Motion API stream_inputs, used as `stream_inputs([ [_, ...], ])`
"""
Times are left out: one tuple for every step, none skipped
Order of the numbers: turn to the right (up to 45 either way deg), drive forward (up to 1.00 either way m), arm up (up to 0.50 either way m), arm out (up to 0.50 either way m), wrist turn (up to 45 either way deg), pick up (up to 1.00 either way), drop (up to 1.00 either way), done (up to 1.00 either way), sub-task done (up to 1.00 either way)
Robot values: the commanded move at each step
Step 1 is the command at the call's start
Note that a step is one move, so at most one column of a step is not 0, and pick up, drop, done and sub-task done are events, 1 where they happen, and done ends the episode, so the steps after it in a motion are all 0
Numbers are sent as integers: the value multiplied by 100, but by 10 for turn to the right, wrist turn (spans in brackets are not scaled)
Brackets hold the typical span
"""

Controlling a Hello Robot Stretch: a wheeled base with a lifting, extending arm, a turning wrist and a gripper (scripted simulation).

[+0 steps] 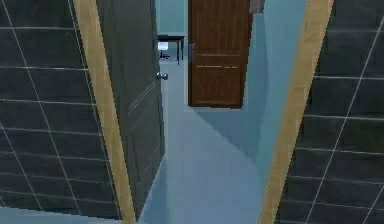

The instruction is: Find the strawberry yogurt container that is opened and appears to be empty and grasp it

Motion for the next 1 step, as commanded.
stream_inputs([
  [0,100,0,0,0,0,0,0,0],
])
